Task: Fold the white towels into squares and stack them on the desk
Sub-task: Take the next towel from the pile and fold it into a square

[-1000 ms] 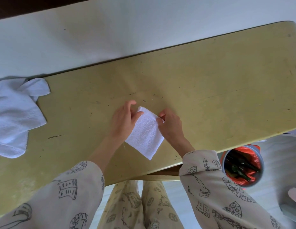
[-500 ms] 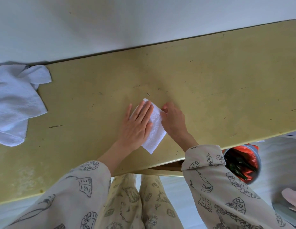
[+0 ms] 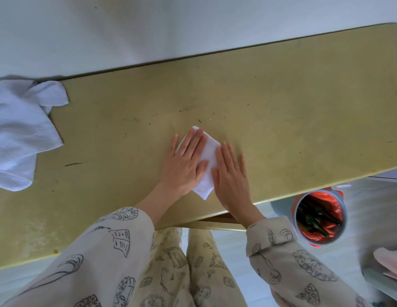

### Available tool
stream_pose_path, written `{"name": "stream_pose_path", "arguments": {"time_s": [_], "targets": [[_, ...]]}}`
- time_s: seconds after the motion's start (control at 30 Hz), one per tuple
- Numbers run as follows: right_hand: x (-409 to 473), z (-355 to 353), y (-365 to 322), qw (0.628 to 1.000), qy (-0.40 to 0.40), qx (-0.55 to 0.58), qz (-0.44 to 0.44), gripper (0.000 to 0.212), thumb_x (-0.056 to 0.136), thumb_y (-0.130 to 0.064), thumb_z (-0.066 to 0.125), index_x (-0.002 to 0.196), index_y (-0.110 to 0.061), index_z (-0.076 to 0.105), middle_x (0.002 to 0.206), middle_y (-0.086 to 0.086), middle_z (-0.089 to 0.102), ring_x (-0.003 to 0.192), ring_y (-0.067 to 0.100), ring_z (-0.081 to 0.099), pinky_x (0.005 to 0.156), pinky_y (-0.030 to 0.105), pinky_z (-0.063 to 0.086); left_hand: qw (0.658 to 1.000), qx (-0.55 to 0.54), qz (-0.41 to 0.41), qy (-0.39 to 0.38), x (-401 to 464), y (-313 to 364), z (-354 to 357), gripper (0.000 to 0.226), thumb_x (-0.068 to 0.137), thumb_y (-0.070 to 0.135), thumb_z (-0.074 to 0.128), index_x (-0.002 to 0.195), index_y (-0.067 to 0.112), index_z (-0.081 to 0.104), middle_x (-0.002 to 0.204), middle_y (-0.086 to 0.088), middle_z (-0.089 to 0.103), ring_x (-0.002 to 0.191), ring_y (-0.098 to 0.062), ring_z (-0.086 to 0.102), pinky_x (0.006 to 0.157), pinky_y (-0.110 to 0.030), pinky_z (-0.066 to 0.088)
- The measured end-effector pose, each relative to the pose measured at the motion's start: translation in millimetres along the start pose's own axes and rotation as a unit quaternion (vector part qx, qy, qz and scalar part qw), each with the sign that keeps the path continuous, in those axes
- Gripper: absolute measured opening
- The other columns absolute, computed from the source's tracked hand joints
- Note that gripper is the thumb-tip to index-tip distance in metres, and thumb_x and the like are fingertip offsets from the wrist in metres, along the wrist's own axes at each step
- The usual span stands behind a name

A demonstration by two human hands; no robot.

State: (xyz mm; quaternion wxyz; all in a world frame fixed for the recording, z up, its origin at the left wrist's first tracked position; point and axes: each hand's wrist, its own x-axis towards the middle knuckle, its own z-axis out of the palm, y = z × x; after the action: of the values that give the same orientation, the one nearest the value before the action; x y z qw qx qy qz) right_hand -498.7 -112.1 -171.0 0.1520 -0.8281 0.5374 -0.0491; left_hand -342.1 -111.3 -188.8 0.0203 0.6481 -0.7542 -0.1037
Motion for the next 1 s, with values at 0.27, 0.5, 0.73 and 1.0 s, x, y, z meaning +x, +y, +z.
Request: {"name": "stream_pose_path", "arguments": {"time_s": [0.27, 0.5, 0.73, 1.0], "targets": [[-4.4, 6.1, 20.4, 0.994, -0.054, -0.085, 0.035, 0.058, 0.096, -0.037, 0.023, 0.143, -0.004, 0.023, 0.150, 0.013, 0.031, 0.140, 0.021, 0.023, 0.112, 0.046, 0.011, 0.999, 0.035, 0.007, -0.017, -11.7, -19.1, -8.7, 0.055, 0.098, 0.039, 0.020, 0.146, 0.014, 0.023, 0.154, 0.002, 0.022, 0.141, -0.018, 0.019, 0.113, -0.051, 0.013], [7.2, -8.3, 5.5, 0.993, 0.003, -0.116, -0.018, 0.061, 0.090, -0.036, 0.032, 0.141, -0.002, 0.026, 0.151, 0.014, 0.029, 0.139, 0.024, 0.018, 0.112, 0.047, 0.012, 1.000, 0.009, -0.005, 0.007, -27.0, -28.8, -20.6, 0.054, 0.099, 0.037, 0.013, 0.146, 0.012, 0.019, 0.154, 0.000, 0.019, 0.142, -0.020, 0.016, 0.113, -0.052, 0.009], [-5.2, 8.4, -0.5, 0.992, -0.036, -0.067, -0.097, 0.053, 0.096, -0.030, 0.030, 0.139, 0.001, 0.034, 0.147, 0.016, 0.036, 0.139, 0.024, 0.026, 0.113, 0.046, 0.018, 0.999, 0.014, 0.007, -0.043, -43.4, -24.1, -10.5, 0.057, 0.096, 0.038, 0.021, 0.145, 0.009, 0.023, 0.155, -0.003, 0.018, 0.143, -0.020, 0.016, 0.113, -0.052, 0.014], [-1.7, 2.2, -5.5, 0.992, -0.091, -0.059, -0.070, 0.071, 0.095, -0.051, 0.018, 0.142, 0.001, 0.030, 0.152, 0.016, 0.026, 0.142, 0.026, 0.020, 0.114, 0.044, 0.009, 0.995, -0.076, 0.059, -0.038, -54.0, -33.0, -22.0, 0.056, 0.088, 0.048, 0.038, 0.138, 0.021, 0.038, 0.151, -0.012, 0.029, 0.139, -0.027, 0.027, 0.111, -0.047, 0.023]]}}
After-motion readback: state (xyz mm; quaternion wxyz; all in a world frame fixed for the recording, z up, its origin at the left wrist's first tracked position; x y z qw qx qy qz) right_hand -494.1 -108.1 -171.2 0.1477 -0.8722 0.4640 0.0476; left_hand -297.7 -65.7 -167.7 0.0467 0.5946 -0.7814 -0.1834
